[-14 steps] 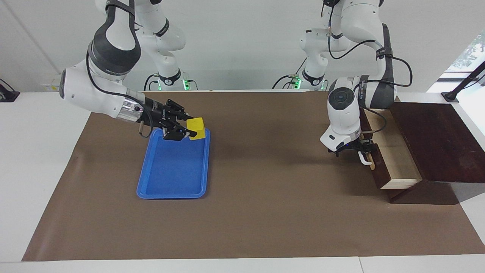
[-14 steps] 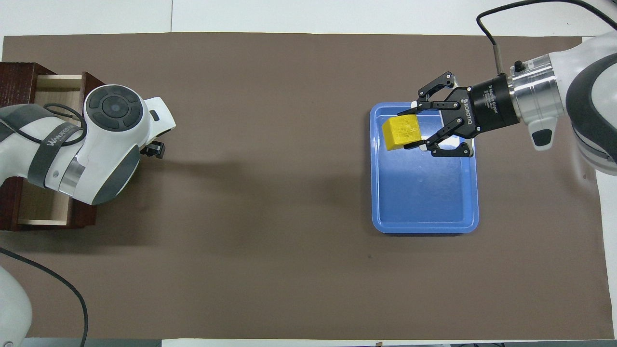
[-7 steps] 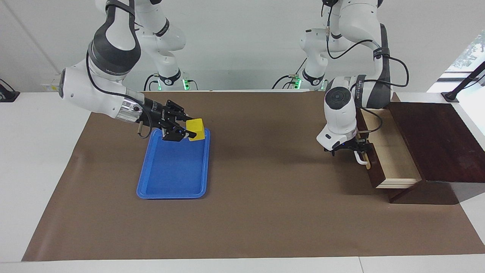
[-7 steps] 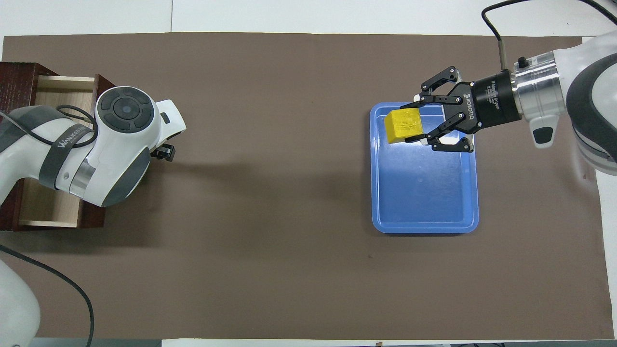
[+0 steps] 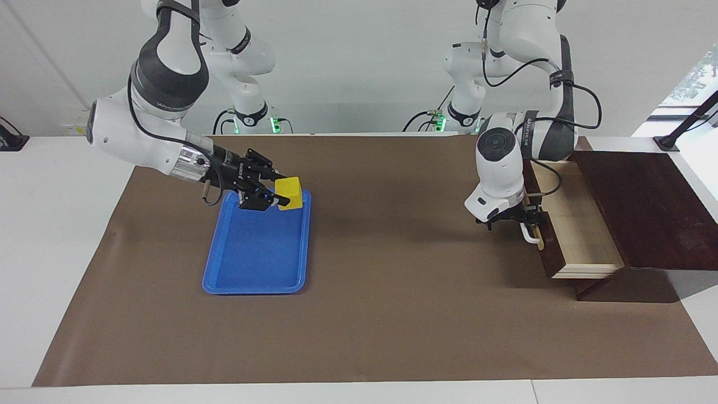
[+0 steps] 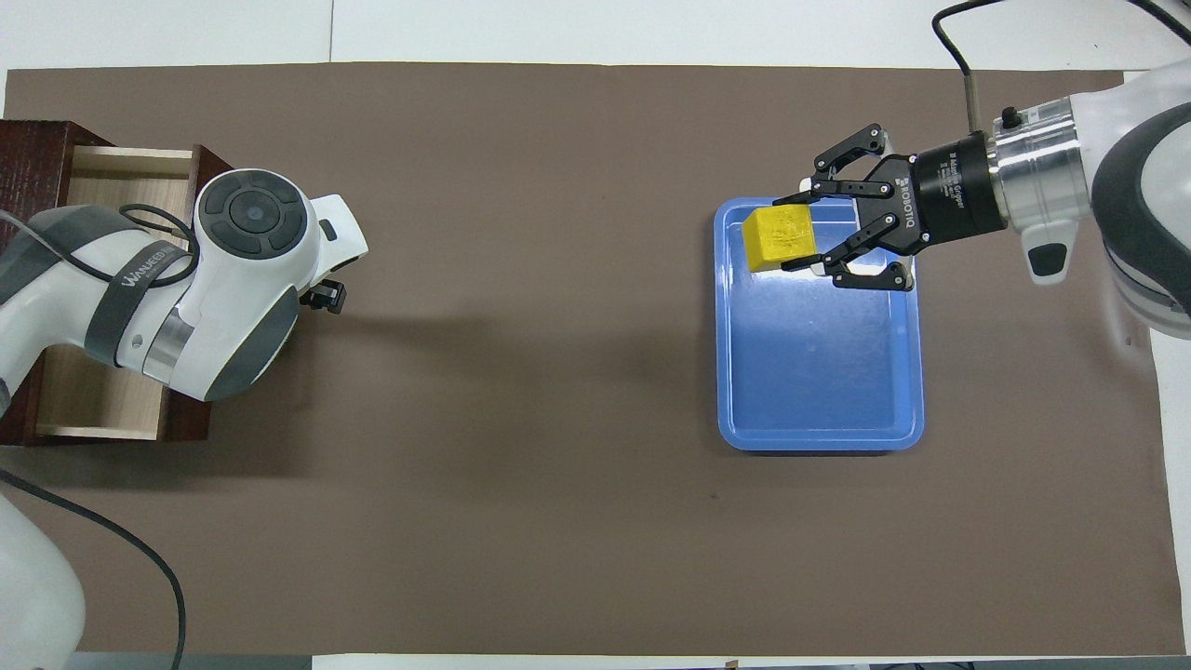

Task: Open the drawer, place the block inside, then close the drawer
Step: 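Lift the block with the right gripper while the left gripper pulls the drawer open, then carry the block toward the left gripper while the left gripper approaches, then grasp the yellow block with the left gripper from the right gripper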

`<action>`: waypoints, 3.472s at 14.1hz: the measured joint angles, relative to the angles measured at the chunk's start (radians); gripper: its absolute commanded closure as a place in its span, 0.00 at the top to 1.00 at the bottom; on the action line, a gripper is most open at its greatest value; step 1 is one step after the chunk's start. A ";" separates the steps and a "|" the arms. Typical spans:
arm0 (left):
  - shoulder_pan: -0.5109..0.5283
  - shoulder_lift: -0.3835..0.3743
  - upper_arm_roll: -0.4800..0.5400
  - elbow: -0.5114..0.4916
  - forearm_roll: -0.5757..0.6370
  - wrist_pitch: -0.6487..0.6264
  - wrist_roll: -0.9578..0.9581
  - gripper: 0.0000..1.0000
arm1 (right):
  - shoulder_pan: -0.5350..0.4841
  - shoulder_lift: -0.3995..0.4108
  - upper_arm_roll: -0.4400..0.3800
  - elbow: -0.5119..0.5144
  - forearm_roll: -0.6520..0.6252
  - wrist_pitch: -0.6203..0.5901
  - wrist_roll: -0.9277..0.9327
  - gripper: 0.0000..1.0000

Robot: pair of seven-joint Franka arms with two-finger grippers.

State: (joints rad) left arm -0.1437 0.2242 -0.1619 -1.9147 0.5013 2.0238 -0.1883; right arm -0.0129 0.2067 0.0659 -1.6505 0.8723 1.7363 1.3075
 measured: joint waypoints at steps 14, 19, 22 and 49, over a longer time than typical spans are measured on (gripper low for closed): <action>-0.009 -0.006 -0.006 0.343 -0.250 -0.353 0.043 1.00 | 0.035 0.001 0.002 0.000 0.000 0.054 0.039 0.00; -0.015 -0.007 -0.009 0.458 -0.428 -0.406 -0.402 1.00 | 0.131 0.003 0.004 -0.001 0.000 0.158 0.132 0.00; -0.053 -0.005 -0.010 0.485 -0.514 -0.403 -0.823 1.00 | 0.174 0.004 0.004 -0.001 0.000 0.203 0.173 0.00; -0.416 0.177 0.079 0.724 -0.494 -0.443 -1.978 1.00 | 0.378 0.013 0.005 -0.006 0.000 0.389 0.314 0.00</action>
State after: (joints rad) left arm -0.5597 0.4008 -0.0833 -1.1909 0.0068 1.5804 -2.1661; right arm 0.3647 0.2199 0.0707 -1.6569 0.8723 2.1248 1.6218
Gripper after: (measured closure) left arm 0.000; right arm 0.449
